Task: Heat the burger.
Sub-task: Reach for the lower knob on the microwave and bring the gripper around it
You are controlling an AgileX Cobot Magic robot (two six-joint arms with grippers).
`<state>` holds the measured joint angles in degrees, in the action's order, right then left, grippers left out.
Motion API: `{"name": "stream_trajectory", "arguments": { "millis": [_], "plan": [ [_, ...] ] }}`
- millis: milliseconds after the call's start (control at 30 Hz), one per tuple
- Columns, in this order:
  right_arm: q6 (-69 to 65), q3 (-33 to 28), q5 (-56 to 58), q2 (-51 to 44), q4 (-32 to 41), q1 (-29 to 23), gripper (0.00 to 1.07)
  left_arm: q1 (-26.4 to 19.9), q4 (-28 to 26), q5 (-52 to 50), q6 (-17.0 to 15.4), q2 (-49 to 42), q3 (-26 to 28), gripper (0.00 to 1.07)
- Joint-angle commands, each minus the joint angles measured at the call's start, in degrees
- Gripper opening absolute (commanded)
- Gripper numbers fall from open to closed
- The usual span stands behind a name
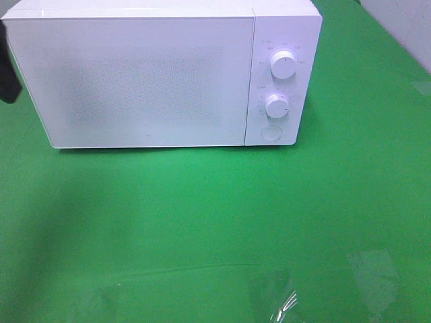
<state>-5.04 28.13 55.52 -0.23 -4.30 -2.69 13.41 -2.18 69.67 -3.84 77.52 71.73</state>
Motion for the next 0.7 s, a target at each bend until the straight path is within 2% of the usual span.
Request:
{"name": "stream_trajectory", "arguments": {
  "millis": [33, 67, 133, 167, 200, 233, 333, 400, 500, 533, 567, 633, 700],
  "plan": [
    [-0.06, -0.17, -0.52, -1.49, 0.06, 0.52, 0.72, -3.32, -1.09, 5.27, 0.92, -2.81, -2.52, 0.98],
    [-0.06, -0.17, -0.52, -1.49, 0.06, 0.52, 0.72, -6.19, -1.15, 5.21, 1.55, -5.27, -5.61, 0.98],
    [-0.06, -0.17, -0.52, -1.49, 0.06, 0.52, 0.72, -7.22, -1.20, 5.04, 1.55, -6.36, -7.39, 0.98],
    [-0.06, -0.17, -0.52, -1.49, 0.06, 0.52, 0.72, -9.22, -1.60, 4.13, 1.55, -9.00, -10.71, 0.98],
    [-0.06, -0.17, -0.52, -1.49, 0.06, 0.52, 0.72, -9.22, -1.60, 4.13, 1.55, -9.00, -10.71, 0.98],
    [-0.06, -0.17, -0.52, -1.49, 0.06, 0.52, 0.72, -10.83, -2.18, 2.52, 1.55, -12.20, -14.32, 0.98],
    [-0.06, -0.17, -0.52, -1.49, 0.06, 0.52, 0.72, -11.40, -2.29, 1.15, 1.55, -15.18, -17.30, 0.98],
    [-0.06, -0.17, -0.52, -1.49, 0.06, 0.52, 0.72, -11.40, -2.12, -0.06, 1.55, -21.66, -23.03, 0.98],
    [-0.06, -0.17, -0.52, -1.49, 0.06, 0.52, 0.72, -11.40, -2.18, -0.69, 1.55, -23.38, -24.47, 0.98],
    [-0.06, -0.17, -0.52, -1.49, 0.06, 0.52, 0.72, -11.40, -2.18, -2.06, 1.55, -26.81, -27.27, 0.98],
    [-0.06, -0.17, -0.52, -1.49, 0.06, 0.52, 0.72, -11.40, -2.18, -2.06, 1.55, -26.81, -27.27, 0.98],
    [-0.06, -0.17, -0.52, -1.49, 0.06, 0.52, 0.72, -11.40, -2.12, -4.07, 1.83, -34.26, -33.17, 0.98],
    [-0.06, -0.17, -0.52, -1.49, 0.06, 0.52, 0.72, -11.40, -2.12, -4.35, 1.95, -36.21, -34.66, 0.98]
  ]
}}
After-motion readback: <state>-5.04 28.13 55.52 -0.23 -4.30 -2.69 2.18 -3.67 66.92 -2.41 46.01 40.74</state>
